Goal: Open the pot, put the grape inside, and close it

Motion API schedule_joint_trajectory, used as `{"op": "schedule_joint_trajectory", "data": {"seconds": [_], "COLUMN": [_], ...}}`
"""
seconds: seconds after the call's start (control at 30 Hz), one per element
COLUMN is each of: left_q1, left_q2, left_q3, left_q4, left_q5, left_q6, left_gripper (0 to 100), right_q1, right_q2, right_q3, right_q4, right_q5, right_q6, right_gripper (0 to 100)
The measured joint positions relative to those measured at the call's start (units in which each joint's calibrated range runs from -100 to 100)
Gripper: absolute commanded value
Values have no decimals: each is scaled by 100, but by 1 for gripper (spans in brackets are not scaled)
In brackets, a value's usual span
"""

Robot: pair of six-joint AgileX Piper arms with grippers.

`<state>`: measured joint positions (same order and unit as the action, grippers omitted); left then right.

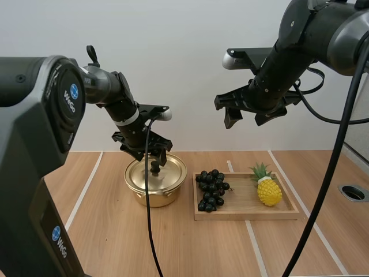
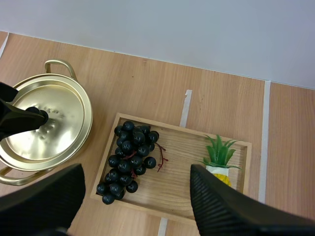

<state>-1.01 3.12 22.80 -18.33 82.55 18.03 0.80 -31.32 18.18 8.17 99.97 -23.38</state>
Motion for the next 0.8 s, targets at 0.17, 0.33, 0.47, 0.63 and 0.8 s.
{"op": "schedule_joint_trajectory", "data": {"seconds": [0.17, 0.33, 0.47, 0.63, 0.8], "left_q1": [0, 0, 0, 0, 0], "left_q2": [86, 223, 273, 278, 194], "left_q3": [0, 0, -27, -38, -24], "left_q4": [-35, -121, -134, -134, -134], "left_q5": [101, 392, 445, 428, 250], "left_q6": [97, -97, -173, -206, -247], "left_gripper": [31, 0, 0, 0, 0], "right_q1": [0, 0, 0, 0, 0], "right_q2": [-14, -14, -41, -69, -69], "right_q3": [0, 0, 0, 0, 0], "right_q4": [0, 0, 0, 0, 0], "right_q5": [0, 0, 0, 0, 0], "right_q6": [0, 0, 0, 0, 0], "right_gripper": [100, 100, 100, 100, 100]}}
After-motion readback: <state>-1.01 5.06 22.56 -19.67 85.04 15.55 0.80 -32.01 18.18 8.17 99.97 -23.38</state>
